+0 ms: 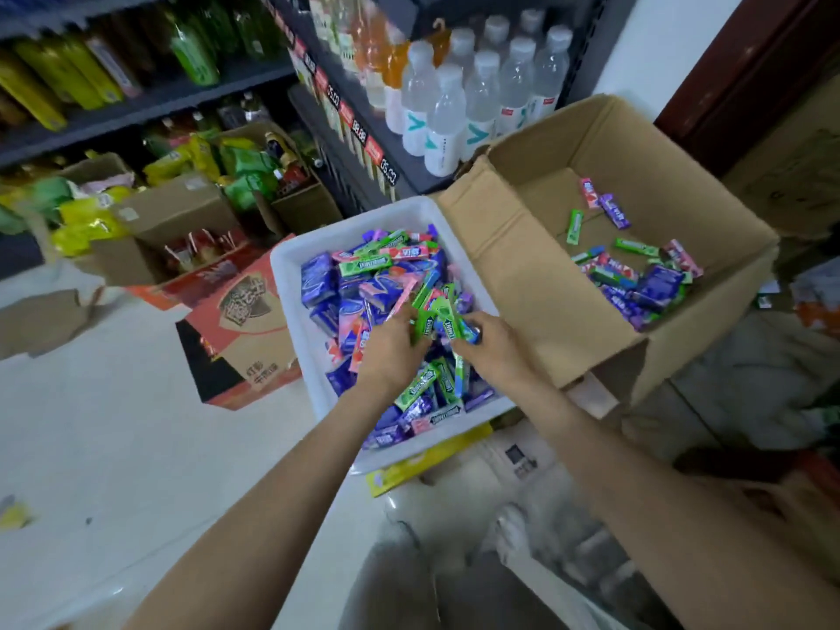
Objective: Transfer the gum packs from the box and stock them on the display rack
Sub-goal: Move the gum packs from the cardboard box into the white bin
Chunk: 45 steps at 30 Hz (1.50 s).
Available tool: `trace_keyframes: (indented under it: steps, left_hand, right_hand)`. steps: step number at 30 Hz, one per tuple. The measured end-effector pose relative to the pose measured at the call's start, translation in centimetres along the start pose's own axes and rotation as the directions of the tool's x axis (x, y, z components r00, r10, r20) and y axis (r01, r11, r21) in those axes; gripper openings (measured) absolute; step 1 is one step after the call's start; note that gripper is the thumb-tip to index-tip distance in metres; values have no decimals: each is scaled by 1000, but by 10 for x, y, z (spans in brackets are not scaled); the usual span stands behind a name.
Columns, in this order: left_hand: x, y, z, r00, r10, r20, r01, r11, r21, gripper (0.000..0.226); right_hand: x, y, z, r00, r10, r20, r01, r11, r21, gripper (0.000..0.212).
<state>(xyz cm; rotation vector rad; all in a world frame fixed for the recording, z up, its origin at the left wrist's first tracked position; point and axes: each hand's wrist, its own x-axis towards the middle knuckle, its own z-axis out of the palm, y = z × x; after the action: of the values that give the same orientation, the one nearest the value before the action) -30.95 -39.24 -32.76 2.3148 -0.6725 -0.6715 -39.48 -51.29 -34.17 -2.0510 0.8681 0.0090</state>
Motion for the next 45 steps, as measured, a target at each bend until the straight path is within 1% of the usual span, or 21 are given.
trace_keyframes:
  steps: [2,3,5,6,9,11,15,18,20,22,24,28,30,32,34,35,38,40,41,43,45]
  left_hand:
    - [-6,-9,7,1000,12,24,-15,993,114,36]
    - [-8,-13,10,999,20,30,-24,989,143,37]
    - [-10,-18,14,999,36,28,-40,988,147,41]
    - [-11,-19,15,999,40,27,-44,988,148,43]
    - [-11,-16,12,996,90,-13,-87,986,145,39]
    - [-8,-6,8,989,127,-72,-123,991,57,31]
    - [6,37,6,976,182,-121,-199,969,-146,23]
    - [25,85,11,966,218,-136,-246,940,-237,20]
    - [42,117,20,960,235,-153,-268,929,-255,18]
    - [61,149,34,960,234,-156,-269,925,-267,18]
    - [84,178,52,966,218,-136,-247,936,-252,20]
    - [130,221,98,995,101,-19,-103,983,-151,24]
    - [150,230,121,998,4,61,1,997,-72,27]
    - [164,232,139,979,-131,157,133,991,0,33]
    - [174,227,154,943,-220,248,211,975,64,38]
    - [179,223,161,927,-252,279,234,967,96,42]
    - [192,207,180,904,-312,294,277,948,154,55]
    - [198,199,189,888,-351,296,327,936,128,60]
    - [200,196,192,885,-358,297,344,934,100,63]
    - [203,192,196,890,-346,297,358,934,15,64]
    - [204,189,198,901,-329,284,367,925,-93,60]
  right_hand:
    - [-8,10,2,1000,16,-7,-16,996,-90,38]
    - [-10,15,2,1000,27,-2,-27,989,-148,40]
    - [-13,22,-2,999,28,23,-21,967,-253,40]
    - [-14,24,-4,999,29,30,-20,962,-271,37]
    - [-17,23,-14,999,20,32,-13,980,-196,36]
    - [-18,17,-27,1000,-20,-3,20,992,-123,34]
    - [-10,15,-68,988,-33,-148,47,994,94,20]
    - [3,15,-112,970,-26,-240,82,970,227,18]
    - [17,19,-143,954,-38,-297,108,969,222,18]
    - [39,34,-171,952,-39,-303,98,978,182,17]
    - [65,51,-196,964,-25,-265,69,985,160,17]
    - [114,83,-232,993,-9,-116,25,990,140,26]
    - [133,101,-239,999,15,-42,-11,995,101,29]
    - [150,122,-240,996,57,65,-61,996,63,33]
    - [164,139,-237,973,110,202,-111,994,-2,51]
    - [168,145,-236,958,122,259,-114,992,-47,62]
    - [180,157,-231,911,119,395,-69,988,-137,87]
    - [185,160,-227,886,127,447,-26,974,-226,96]
    - [188,161,-226,881,143,451,-16,962,-273,99]
    - [194,163,-225,882,168,440,-5,937,-349,101]
    - [200,164,-224,883,163,439,22,922,-385,99]
